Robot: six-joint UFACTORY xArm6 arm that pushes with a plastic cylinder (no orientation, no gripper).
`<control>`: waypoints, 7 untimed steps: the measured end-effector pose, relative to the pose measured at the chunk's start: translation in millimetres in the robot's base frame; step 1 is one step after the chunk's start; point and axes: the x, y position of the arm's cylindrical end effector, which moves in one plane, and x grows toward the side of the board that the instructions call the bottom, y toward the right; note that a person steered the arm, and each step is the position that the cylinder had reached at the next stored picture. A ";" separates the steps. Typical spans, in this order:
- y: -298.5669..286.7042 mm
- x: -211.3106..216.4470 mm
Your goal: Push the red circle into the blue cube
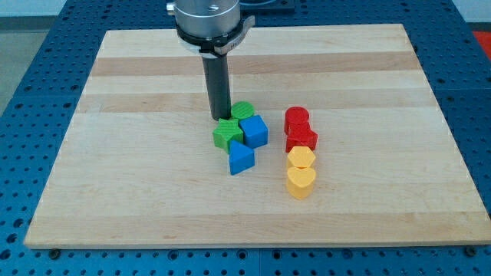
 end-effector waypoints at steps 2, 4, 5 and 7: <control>32.0 -53.1; 184.3 -42.5; 204.9 3.4; 169.3 7.3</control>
